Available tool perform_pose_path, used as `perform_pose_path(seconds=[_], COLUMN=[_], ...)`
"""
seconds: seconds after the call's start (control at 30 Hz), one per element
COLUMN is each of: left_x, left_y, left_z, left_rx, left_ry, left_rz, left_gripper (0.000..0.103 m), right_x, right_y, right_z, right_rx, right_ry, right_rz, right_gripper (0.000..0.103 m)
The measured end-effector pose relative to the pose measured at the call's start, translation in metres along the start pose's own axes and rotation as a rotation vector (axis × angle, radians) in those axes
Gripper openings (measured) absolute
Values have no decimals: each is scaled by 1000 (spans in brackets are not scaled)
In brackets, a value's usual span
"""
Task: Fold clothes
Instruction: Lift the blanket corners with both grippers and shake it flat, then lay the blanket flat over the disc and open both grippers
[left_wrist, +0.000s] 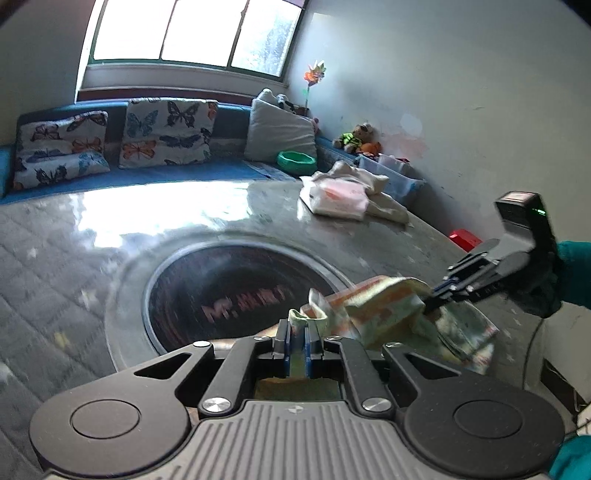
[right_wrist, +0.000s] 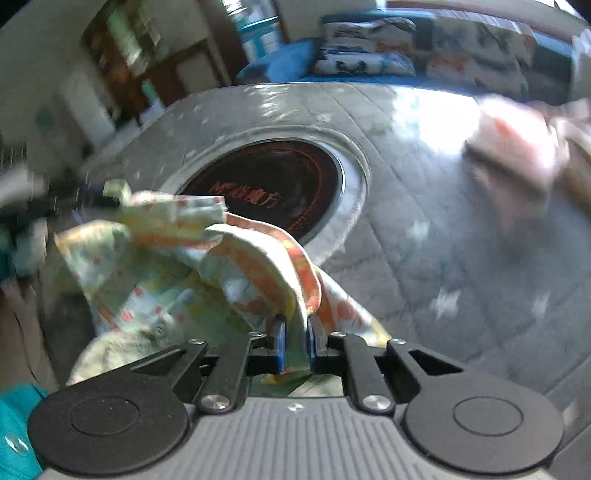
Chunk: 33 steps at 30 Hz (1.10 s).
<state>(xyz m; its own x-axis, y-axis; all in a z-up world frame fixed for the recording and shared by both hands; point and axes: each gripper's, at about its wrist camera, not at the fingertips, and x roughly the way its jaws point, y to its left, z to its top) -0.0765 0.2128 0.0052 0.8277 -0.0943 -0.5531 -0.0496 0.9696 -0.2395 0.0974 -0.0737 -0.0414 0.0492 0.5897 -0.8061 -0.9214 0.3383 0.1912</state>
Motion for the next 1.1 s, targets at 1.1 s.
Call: perform_pose_path(seconds=[1.1], left_x=[156], left_y=[27], left_z=[41], left_rx=[-96], left_ry=[234], left_rz=[111], left_gripper=[21], right_x=[82], right_y=[-15], right_z=[66], right_rx=[69], right_ry=[-78], right_rz=[-235], right_gripper=[38])
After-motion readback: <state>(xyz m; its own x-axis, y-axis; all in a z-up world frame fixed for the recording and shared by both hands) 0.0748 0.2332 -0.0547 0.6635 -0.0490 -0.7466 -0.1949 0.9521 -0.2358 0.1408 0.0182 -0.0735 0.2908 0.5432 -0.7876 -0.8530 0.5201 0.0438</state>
